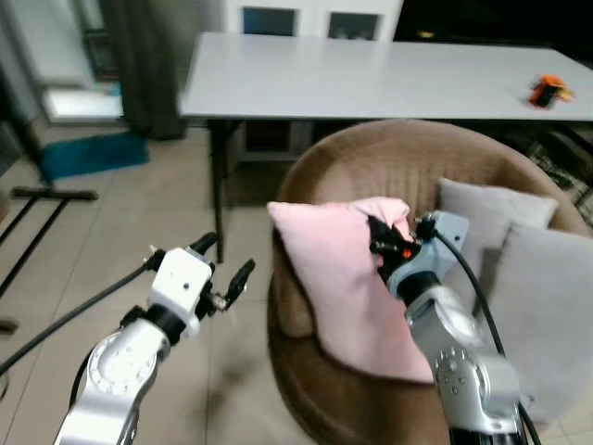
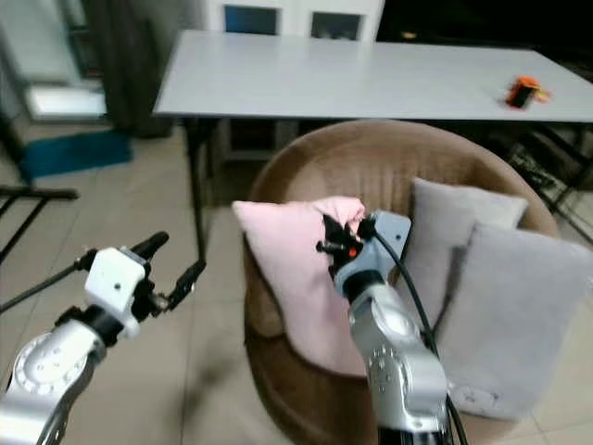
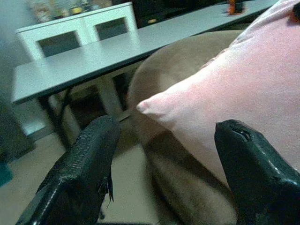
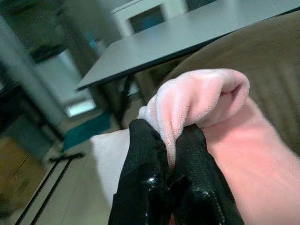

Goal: Move the pillow to the sofa from floor

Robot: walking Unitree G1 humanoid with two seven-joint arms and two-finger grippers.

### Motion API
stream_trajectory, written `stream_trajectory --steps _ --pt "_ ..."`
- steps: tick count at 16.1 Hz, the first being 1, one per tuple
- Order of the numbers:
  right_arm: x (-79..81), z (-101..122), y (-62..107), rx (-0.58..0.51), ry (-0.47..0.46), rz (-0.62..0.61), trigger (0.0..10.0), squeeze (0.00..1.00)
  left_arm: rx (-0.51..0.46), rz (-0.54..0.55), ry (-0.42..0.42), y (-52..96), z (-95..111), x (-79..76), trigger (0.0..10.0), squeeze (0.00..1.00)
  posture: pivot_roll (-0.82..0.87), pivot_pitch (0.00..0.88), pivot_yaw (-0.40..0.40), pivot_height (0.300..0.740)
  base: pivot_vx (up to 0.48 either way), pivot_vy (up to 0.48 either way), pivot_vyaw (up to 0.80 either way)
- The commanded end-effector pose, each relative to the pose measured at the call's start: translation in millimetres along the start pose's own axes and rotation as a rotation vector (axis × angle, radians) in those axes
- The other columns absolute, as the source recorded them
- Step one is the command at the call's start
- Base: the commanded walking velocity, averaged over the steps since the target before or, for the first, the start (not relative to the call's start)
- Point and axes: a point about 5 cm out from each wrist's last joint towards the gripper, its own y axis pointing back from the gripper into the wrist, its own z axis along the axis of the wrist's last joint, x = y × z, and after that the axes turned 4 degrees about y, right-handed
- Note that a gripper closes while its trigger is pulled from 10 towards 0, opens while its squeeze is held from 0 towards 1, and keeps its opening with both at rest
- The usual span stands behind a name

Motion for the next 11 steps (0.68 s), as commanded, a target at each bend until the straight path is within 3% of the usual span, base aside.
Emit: stream_trajectory --steps 1,4,6,11 --pt "-9.0 11 -0.4 -0.049 0.014 -0.023 10.0 0.00 -0.016 -0.034 0.005 -2.4 3 -7.8 10.0 0.00 0.05 0.000 -0.038 0.740 0.356 0.000 -0.80" --pt "-8.8 12 -2.5 -0.052 0.025 -0.017 10.0 0.00 -0.006 -0.057 0.007 -1.7 1 -9.9 10.0 0.00 0.05 0.000 -0.040 0.740 0.351 0.000 -0.70" --pt "-8.6 10 -3.1 -0.049 0.024 -0.020 10.0 0.00 0.002 -0.119 0.014 -1.7 0 -15.0 10.0 0.00 0.06 0.000 -0.037 0.740 0.302 0.000 0.00" --pt "-16.7 1 -11.4 -0.001 -0.033 -0.062 10.0 0.00 0.028 -0.233 0.011 -3.8 -1 -18.6 10.0 0.00 0.05 0.000 -0.022 0.740 0.000 0.000 0.00"
